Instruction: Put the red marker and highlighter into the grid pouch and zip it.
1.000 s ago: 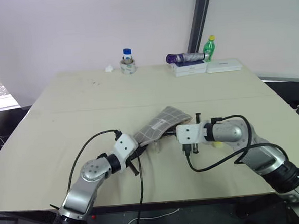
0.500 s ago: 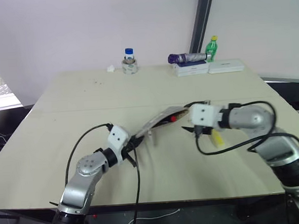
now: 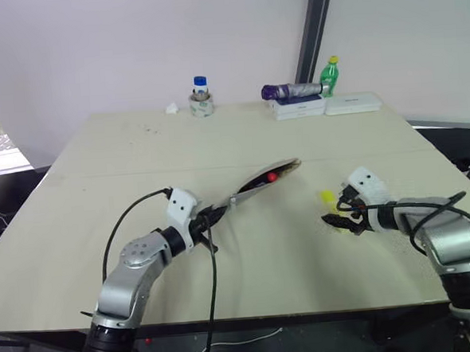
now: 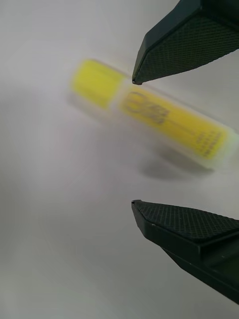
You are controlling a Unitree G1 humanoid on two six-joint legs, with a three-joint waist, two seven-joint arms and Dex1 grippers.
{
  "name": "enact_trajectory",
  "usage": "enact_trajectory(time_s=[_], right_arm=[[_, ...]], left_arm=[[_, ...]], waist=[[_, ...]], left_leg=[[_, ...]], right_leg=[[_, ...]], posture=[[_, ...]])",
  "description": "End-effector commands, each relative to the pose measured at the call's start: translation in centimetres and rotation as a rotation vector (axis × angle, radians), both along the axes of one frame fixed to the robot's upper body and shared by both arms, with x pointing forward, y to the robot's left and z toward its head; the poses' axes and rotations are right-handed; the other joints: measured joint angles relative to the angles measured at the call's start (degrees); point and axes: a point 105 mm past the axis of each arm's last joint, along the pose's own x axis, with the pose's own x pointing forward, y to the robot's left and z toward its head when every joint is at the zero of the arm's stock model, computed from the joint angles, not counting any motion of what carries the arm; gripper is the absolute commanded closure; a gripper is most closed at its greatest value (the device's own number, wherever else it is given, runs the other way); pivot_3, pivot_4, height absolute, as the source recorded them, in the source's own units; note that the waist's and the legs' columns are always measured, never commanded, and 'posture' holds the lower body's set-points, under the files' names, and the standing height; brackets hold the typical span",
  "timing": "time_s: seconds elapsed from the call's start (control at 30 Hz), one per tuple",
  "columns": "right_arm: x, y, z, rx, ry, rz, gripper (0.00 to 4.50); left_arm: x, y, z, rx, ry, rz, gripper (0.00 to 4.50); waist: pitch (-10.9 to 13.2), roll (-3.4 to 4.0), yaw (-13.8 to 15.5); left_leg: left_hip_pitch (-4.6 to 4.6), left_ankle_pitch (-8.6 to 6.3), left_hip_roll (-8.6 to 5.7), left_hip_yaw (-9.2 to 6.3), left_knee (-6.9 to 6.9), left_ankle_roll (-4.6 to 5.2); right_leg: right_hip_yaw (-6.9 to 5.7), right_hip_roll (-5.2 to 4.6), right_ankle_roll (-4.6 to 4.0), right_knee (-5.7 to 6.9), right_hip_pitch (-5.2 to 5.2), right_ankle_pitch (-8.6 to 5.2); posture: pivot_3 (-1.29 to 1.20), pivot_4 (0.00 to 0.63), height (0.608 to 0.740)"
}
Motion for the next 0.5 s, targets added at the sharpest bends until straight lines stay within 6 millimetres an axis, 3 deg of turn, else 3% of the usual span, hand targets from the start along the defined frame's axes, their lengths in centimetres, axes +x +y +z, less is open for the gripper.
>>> enact_trajectory(time_s=[0.03,0.07,0.13,0.2,0.3,0.4,0.5], right_arm=[[0.1,-1.4,-0.2,-0.007,0.001,-0.095,0.66],[0.2,-1.6,-0.3,-0.003,0.003,-0.109,0.66],[0.2,-1.9,-0.5,0.013,0.014,-0.135,1.18],[0.2,-1.9,-0.5,0.016,0.017,-0.139,2.01],[0.2,-1.7,-0.1,0.005,0.001,-0.122,3.62],[0.2,-1.5,1.4,-0.102,-0.082,-0.029,3.66],[-0.9,-0.5,3.7,-0.303,-0.198,0.206,3.66]], left_arm=[[0.2,-0.2,0.5,0.022,-0.049,0.005,4.5],[0.3,-0.2,0.5,0.026,-0.053,0.011,4.5],[0.6,-0.3,0.4,0.027,-0.063,0.025,4.5],[0.7,-0.5,0.4,0.026,-0.07,0.034,4.5],[1.0,-0.7,0.1,0.039,-0.087,0.05,4.5],[1.1,-0.7,0.0,0.039,-0.092,0.053,4.5],[1.1,-0.7,0.1,0.035,-0.095,0.047,4.5]], waist=[[0.0,0.0,0.0],[0.0,0.0,0.0],[0.0,0.0,0.0],[0.0,0.0,0.0],[0.0,0.0,0.0],[0.0,0.0,0.0],[0.0,0.01,0.1]], left_leg=[[0.0,0.0,0.0,0.09,0.0,0.0],[0.0,0.0,0.0,0.11,0.0,0.0],[0.01,0.0,0.0,0.12,0.0,0.0],[0.01,0.0,0.01,0.13,0.0,0.0],[0.01,0.0,0.01,0.13,0.01,0.0],[0.01,0.0,0.01,0.13,0.02,0.0],[-0.03,-0.01,-0.01,0.16,0.01,0.02]], right_leg=[[0.0,0.0,0.0,0.0,0.0,0.0],[0.0,0.0,0.0,0.0,-0.01,0.0],[0.0,0.0,0.0,0.0,0.0,0.0],[0.0,0.0,0.0,0.0,0.01,0.0],[0.0,0.0,0.0,0.0,0.02,0.0],[0.0,0.0,0.01,0.0,0.02,0.0],[0.0,-0.01,0.02,0.0,-0.02,0.0]], posture=[[0.0,0.15,0.74],[0.0,0.15,0.74],[0.0,0.15,0.74],[0.0,0.15,0.74],[0.0,0.15,0.74],[0.0,0.15,0.74],[0.0,0.15,0.74]])
